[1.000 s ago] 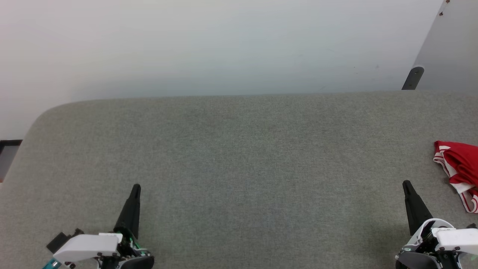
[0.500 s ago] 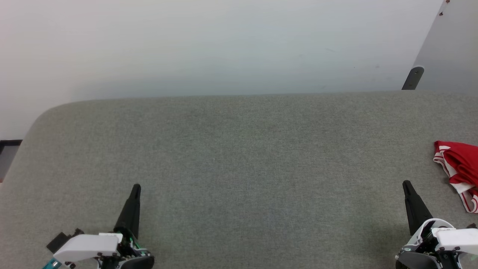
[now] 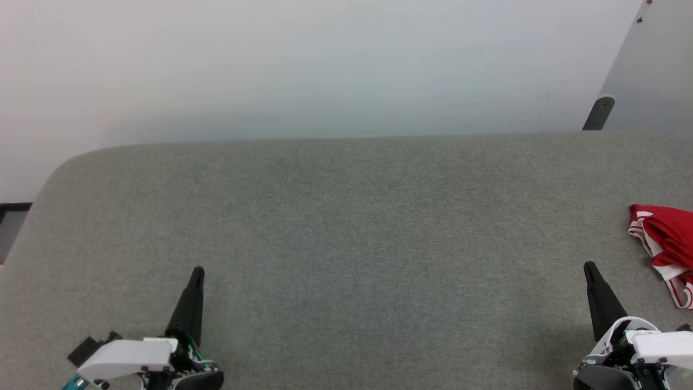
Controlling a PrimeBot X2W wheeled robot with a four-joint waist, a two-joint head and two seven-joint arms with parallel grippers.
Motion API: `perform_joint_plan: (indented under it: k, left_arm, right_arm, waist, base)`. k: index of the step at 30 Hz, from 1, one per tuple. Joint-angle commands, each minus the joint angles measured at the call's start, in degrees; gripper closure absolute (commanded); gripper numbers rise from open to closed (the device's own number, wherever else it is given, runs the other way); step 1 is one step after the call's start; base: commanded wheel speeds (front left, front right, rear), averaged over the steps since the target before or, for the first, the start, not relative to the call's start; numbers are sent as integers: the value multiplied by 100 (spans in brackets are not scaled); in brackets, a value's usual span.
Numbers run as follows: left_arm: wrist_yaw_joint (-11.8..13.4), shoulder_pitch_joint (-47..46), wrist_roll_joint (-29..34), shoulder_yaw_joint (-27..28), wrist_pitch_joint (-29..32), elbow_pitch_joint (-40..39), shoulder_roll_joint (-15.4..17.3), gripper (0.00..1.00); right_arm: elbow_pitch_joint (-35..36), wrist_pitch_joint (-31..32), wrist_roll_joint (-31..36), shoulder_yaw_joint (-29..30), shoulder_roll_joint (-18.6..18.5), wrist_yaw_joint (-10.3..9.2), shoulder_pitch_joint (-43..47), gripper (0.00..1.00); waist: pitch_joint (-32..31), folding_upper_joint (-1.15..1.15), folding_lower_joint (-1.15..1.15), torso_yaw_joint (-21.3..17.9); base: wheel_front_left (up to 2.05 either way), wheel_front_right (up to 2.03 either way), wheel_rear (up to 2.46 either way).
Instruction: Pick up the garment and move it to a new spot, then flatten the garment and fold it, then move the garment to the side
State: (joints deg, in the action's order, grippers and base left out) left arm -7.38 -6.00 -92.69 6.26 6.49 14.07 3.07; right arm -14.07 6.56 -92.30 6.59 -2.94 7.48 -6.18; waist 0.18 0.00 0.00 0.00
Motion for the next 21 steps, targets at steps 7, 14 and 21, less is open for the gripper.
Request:
perform_joint_plan:
  k: [7,14,21]
  left_arm:
    - [-20,-59,27,18,1,9,-11,100]
    - [-20,-59,29,21,4,9,-13,100]
    - [-20,-60,28,22,7,9,-14,100]
  right_arm:
    - [-2,6,-21,-6,19,2,-20,100]
    - [-2,5,-21,-7,19,2,-20,100]
    - [-2,5,-21,-7,19,2,-20,100]
  waist:
    - [0,0,0,0]
    - [0,0,0,0]
    - [0,0,0,0]
  base:
    - [0,0,0]
    - [0,0,0]
    - [0,0,0]
